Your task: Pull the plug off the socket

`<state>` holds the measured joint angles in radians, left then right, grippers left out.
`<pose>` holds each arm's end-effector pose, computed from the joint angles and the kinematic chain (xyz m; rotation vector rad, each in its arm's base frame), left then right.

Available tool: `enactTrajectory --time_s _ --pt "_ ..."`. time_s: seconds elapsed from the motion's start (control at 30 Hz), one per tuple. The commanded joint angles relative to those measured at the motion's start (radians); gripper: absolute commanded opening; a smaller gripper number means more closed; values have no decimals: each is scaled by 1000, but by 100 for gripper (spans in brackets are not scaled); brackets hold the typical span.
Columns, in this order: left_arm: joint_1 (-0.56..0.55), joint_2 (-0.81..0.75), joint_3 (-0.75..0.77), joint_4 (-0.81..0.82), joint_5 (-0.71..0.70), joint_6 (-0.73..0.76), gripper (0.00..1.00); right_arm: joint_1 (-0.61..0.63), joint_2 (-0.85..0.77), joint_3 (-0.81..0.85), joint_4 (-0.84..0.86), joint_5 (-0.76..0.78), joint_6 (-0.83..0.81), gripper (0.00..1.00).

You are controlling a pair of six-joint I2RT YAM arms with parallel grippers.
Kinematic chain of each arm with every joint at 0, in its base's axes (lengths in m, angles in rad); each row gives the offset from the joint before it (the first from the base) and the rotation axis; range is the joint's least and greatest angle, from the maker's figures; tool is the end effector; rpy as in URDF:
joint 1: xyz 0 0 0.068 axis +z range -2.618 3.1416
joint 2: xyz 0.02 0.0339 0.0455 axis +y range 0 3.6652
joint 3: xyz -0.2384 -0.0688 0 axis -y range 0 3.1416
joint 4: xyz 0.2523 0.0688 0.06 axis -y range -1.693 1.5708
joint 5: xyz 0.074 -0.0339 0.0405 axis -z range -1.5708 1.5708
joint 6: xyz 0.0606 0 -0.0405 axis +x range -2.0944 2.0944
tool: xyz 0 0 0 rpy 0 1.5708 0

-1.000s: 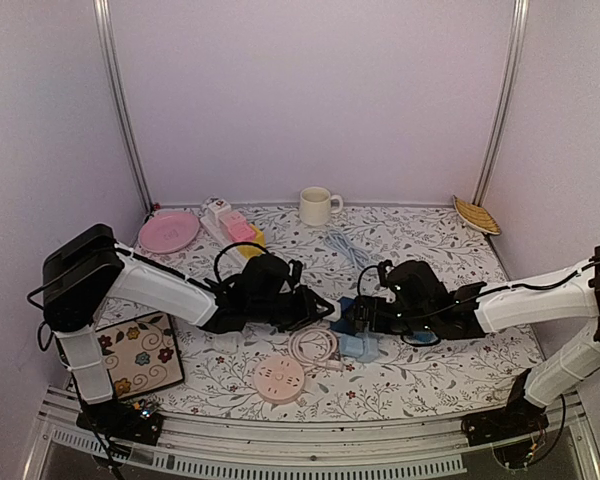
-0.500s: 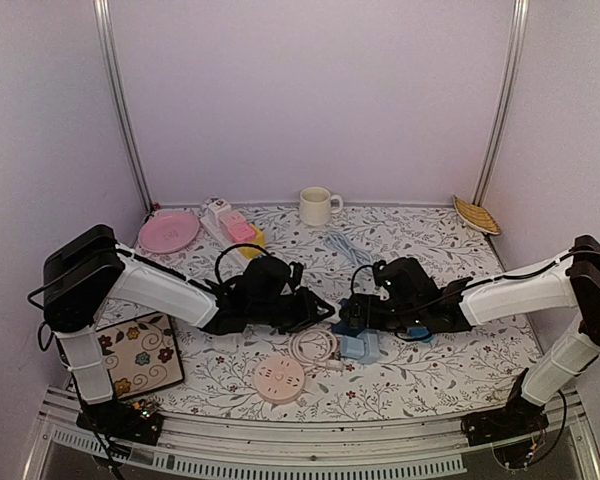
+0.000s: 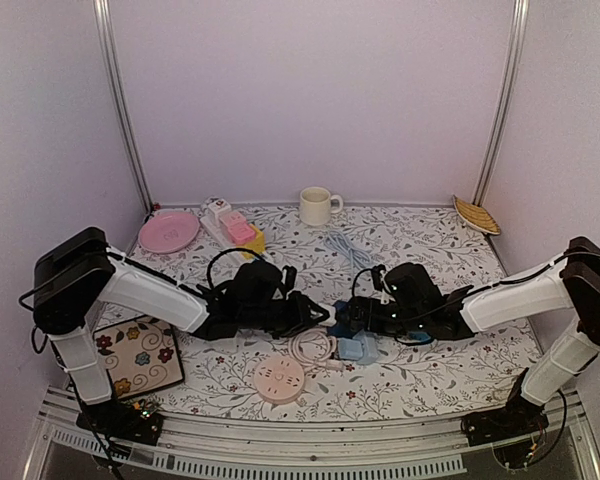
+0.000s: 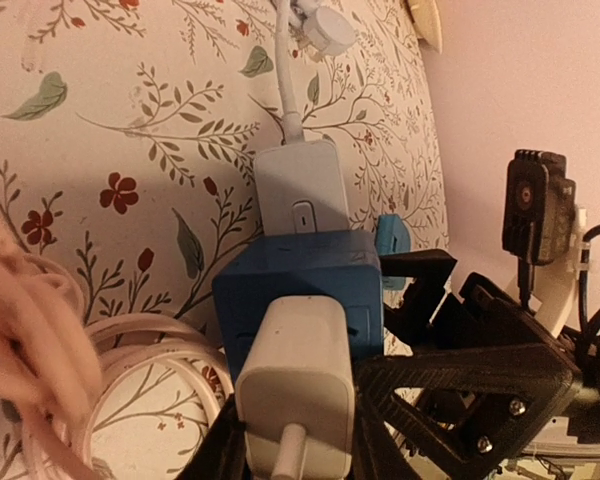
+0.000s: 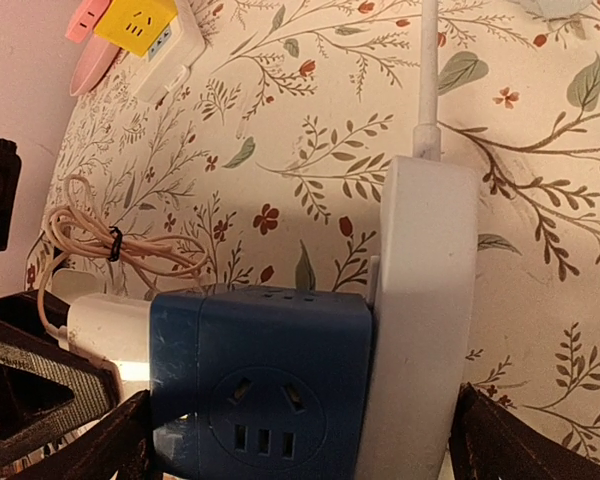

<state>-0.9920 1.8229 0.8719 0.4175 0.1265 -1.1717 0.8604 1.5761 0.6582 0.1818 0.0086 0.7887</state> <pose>0.2071 -0.3309 0.1056 -0.1313 2.4421 -1.3042 0.2103 0.2437 0.0976 -0.0833 2.4521 0.7916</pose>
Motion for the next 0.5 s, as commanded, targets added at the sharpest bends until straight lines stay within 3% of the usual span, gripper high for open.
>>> enactTrajectory --time_s 0.0,0.47 --pt "4 -85 -49 29 11 33 0 -66 52 -60 -140 95 -5 100" --pt "17 -149 -110 42 18 30 0 -74 87 -67 -137 121 7 99"
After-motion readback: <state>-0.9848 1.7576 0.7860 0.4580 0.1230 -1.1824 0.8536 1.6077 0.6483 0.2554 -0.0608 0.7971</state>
